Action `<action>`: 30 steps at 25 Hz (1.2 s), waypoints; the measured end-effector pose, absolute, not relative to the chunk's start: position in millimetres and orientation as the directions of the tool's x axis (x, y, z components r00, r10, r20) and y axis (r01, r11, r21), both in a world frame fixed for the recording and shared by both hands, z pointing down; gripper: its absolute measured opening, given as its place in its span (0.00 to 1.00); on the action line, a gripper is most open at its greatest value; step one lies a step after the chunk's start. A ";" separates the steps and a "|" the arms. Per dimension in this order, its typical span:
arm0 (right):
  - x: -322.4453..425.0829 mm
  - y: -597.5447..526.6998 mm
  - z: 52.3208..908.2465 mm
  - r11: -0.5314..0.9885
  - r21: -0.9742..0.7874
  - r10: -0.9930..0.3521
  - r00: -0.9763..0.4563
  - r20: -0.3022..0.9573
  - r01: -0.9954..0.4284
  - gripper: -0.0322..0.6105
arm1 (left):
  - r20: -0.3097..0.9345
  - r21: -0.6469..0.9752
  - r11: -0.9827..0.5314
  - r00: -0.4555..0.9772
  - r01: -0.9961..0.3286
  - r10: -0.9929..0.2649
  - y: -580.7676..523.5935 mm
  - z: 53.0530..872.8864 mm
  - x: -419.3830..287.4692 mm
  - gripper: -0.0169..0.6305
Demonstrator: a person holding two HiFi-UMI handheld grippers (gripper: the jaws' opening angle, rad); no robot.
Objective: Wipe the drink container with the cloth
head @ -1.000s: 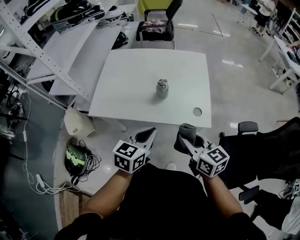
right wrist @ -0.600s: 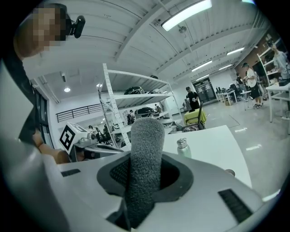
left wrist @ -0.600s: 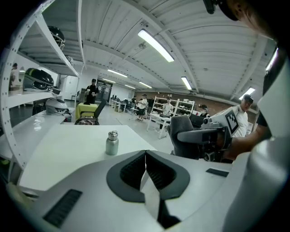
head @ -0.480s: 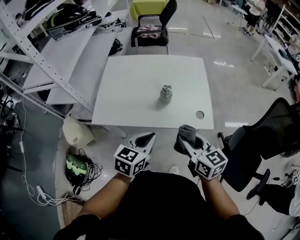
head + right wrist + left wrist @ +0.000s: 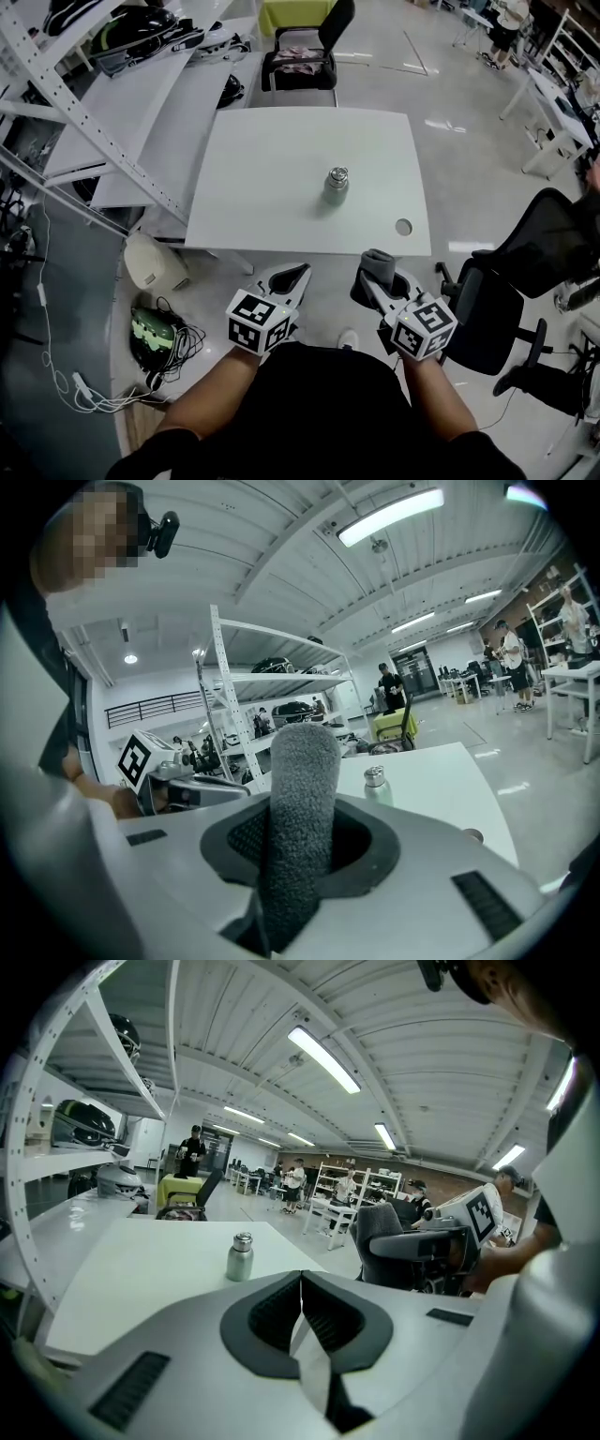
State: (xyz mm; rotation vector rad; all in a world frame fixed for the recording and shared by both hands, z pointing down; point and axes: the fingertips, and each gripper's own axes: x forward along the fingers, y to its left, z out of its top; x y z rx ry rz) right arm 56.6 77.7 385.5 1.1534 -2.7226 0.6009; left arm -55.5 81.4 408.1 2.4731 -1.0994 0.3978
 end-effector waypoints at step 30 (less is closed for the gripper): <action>59.2 79.5 385.8 0.627 -0.302 -0.665 -0.695 0.272 -0.718 0.22 | 0.402 0.228 -0.621 0.654 -0.750 -0.641 82.8 401.3 -52.5 0.05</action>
